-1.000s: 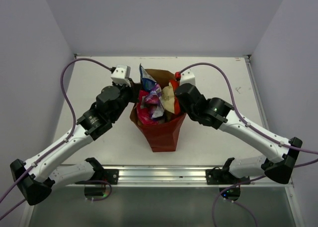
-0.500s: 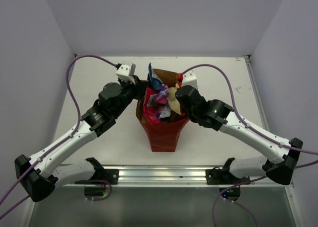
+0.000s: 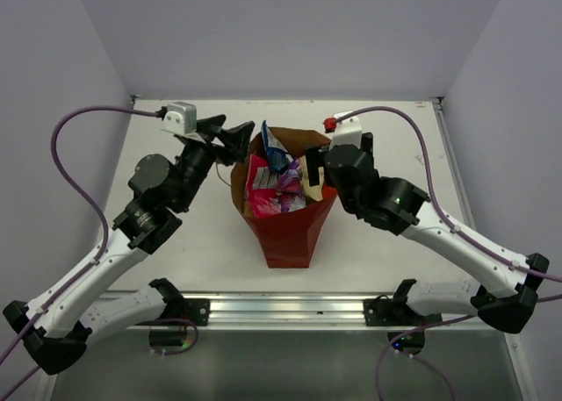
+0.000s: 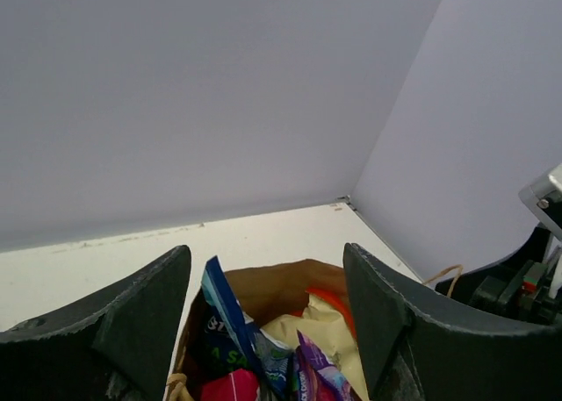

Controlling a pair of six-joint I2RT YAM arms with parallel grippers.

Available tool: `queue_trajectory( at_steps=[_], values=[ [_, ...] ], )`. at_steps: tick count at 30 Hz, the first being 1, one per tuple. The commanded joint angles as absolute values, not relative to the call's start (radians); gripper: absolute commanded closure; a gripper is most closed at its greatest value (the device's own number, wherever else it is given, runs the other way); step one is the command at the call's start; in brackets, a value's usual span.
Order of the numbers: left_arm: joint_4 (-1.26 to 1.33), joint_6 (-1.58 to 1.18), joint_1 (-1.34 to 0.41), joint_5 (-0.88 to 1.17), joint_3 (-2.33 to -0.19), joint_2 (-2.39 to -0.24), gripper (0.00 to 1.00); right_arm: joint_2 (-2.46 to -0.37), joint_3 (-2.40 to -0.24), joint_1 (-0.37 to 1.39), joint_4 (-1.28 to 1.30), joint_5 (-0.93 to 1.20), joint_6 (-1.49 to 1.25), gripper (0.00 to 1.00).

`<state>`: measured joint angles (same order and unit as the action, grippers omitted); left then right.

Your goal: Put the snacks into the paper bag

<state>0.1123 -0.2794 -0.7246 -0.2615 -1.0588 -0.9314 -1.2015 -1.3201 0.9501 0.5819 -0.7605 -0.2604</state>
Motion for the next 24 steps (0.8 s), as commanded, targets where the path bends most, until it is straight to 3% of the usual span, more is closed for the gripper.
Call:
queue_trajectory(
  at_steps=[1, 4, 5, 13, 17, 24],
  values=[
    [0.135, -0.230, -0.718, -0.371, -1.065, -0.870, 0.25, -1.129, -1.374, 0.956, 0.598, -0.850, -0.238, 0.09],
    [0.114, -0.209, -0.718, -0.506, -1.022, -0.773, 0.25, -1.054, -1.371, 0.956, 0.613, -0.942, -0.223, 0.06],
    [0.107, -0.189, -0.718, -0.543, -1.009, -0.717, 0.25, -1.036, -1.371, 0.956, 0.618, -0.966, -0.209, 0.01],
    [-0.035, -0.150, -0.719, -0.796, -0.989, -0.502, 0.23, -0.865, -1.319, 0.956, 0.620, -1.131, -0.089, 0.01],
    [-0.207, -0.244, -0.718, -0.951, -0.963, -0.457, 0.23, -0.805, -1.259, 0.956, 0.617, -1.146, -0.141, 0.01],
    [-0.316, -0.330, -0.719, -1.020, -0.885, -0.376, 0.21, -0.822, -1.218, 0.956, 0.741, -1.184, -0.293, 0.01]
  ],
)
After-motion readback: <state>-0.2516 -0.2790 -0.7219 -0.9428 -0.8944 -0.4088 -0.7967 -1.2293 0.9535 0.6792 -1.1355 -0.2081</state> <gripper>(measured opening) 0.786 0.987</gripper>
